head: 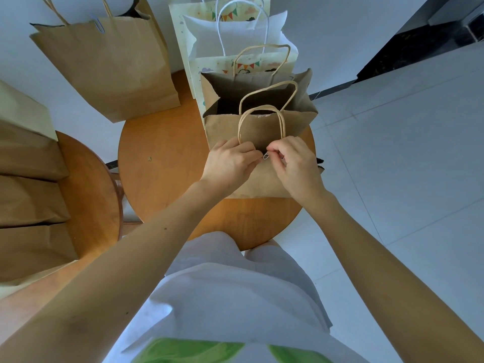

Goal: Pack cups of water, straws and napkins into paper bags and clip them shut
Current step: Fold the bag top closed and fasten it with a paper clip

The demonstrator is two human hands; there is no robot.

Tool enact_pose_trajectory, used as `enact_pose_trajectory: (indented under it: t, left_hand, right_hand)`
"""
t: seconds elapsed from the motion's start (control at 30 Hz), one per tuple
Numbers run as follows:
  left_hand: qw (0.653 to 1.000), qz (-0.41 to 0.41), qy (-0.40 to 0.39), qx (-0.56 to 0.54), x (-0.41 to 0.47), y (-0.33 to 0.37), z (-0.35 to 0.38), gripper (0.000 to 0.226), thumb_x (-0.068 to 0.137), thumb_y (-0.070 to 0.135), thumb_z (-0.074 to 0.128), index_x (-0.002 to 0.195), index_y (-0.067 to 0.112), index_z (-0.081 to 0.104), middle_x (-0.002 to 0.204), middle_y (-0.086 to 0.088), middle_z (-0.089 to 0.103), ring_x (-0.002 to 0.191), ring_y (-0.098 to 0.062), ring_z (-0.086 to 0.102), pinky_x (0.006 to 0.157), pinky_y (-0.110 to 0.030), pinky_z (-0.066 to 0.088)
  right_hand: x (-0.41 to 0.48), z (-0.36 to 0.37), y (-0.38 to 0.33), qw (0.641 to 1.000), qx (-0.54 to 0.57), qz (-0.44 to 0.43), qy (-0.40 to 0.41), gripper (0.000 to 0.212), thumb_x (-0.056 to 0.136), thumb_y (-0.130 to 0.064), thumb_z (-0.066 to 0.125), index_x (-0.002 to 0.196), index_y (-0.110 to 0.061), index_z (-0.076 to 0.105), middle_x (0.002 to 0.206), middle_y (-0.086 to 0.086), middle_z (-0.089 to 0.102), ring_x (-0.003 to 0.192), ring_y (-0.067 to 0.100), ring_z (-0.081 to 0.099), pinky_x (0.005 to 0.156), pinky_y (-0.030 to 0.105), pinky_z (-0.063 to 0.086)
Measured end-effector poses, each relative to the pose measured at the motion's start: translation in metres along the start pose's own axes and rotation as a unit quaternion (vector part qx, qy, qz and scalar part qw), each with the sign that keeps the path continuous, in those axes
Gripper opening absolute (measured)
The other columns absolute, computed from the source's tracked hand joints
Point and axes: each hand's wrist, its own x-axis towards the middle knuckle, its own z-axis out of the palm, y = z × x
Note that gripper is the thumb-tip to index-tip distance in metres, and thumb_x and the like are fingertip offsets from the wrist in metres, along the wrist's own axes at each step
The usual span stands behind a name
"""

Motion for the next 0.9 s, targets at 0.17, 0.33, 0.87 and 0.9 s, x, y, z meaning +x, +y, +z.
enact_pose_trajectory:
  t: [0.17, 0.33, 0.87, 0.9]
  left_hand:
    - [1.0, 0.004, -0.019, -0.005, 0.0, 0.001, 0.0, 0.025, 0.087, 0.022, 0.049, 0.081, 0.015, 0.072, 0.07, 0.0, 0.065, 0.056, -0.022, 0.054, 0.05, -0.025, 0.039]
    - [1.0, -0.015, -0.025, -0.009, 0.0, 0.0, -0.003, 0.028, 0.088, 0.023, 0.046, 0.081, 0.015, 0.072, 0.072, 0.0, 0.066, 0.057, -0.022, 0.056, 0.051, -0.024, 0.035]
    - [0.999, -0.027, -0.03, -0.028, -0.003, 0.001, -0.003, 0.027, 0.088, 0.024, 0.049, 0.085, 0.012, 0.072, 0.073, -0.003, 0.065, 0.058, -0.024, 0.057, 0.05, -0.026, 0.04]
    - [0.999, -0.02, -0.032, -0.027, -0.003, 0.001, -0.003, 0.027, 0.088, 0.024, 0.048, 0.086, 0.011, 0.072, 0.073, -0.003, 0.065, 0.058, -0.024, 0.057, 0.05, -0.026, 0.04]
  right_hand:
    - [-0.001, -0.002, 0.003, 0.999, -0.004, -0.029, -0.012, 0.013, 0.085, -0.01, 0.06, 0.086, 0.0, 0.068, 0.082, 0.015, 0.067, 0.073, 0.024, 0.065, 0.073, 0.02, 0.048]
    - [0.008, -0.008, 0.003, 0.995, 0.086, 0.046, -0.038, 0.018, 0.088, -0.013, 0.056, 0.089, -0.001, 0.069, 0.085, 0.013, 0.069, 0.076, 0.012, 0.061, 0.073, 0.002, 0.043]
    - [-0.001, -0.015, -0.001, 0.986, 0.123, 0.11, -0.024, 0.013, 0.079, -0.009, 0.068, 0.089, -0.001, 0.072, 0.09, 0.012, 0.071, 0.085, 0.005, 0.059, 0.078, -0.001, 0.042]
    - [-0.001, -0.015, -0.002, 0.986, 0.12, 0.111, -0.023, 0.013, 0.08, -0.008, 0.067, 0.09, -0.002, 0.072, 0.09, 0.012, 0.071, 0.085, 0.006, 0.059, 0.078, -0.002, 0.041]
